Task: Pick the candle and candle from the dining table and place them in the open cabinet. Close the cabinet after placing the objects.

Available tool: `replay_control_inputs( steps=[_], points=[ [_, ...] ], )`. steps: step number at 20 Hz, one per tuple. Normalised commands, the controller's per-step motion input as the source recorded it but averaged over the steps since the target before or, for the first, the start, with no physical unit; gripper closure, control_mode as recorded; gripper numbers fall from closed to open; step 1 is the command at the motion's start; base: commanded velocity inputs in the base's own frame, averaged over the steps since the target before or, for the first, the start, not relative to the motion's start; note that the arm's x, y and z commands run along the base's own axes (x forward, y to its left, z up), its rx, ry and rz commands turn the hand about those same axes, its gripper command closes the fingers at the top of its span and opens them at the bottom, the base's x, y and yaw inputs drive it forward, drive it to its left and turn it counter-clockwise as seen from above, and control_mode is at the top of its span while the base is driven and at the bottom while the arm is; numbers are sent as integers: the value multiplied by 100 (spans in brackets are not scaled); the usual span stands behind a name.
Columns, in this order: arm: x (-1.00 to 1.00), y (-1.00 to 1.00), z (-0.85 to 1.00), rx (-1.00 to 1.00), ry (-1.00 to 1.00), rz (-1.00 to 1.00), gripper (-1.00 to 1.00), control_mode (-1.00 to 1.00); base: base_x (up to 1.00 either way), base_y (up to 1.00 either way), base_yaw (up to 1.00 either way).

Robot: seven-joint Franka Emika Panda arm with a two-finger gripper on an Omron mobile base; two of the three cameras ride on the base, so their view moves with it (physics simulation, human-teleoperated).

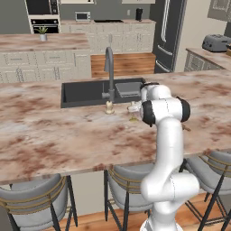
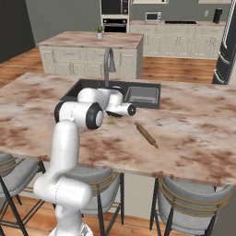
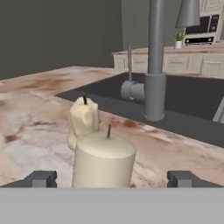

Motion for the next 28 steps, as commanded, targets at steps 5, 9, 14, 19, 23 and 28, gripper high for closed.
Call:
replay_control_inputs(
  steps=[5,9,14,19,23,28],
  points=[
    [23,11,-13,0,3,0,100,-100,0,0,0],
    [-7,-1,1,0,0,0,100,-100,0,0,0],
    [-52,-29,42,9,0,-6,100,-100,0,0,0],
    [-96,-46,84,18,-10,-2,100,-100,0,0,0],
    [-94,-17,100,16,-8,0,100,-100,0,0,0],
    [-90,-2,100,12,-9,0,100,-100,0,0,0]
  ],
)
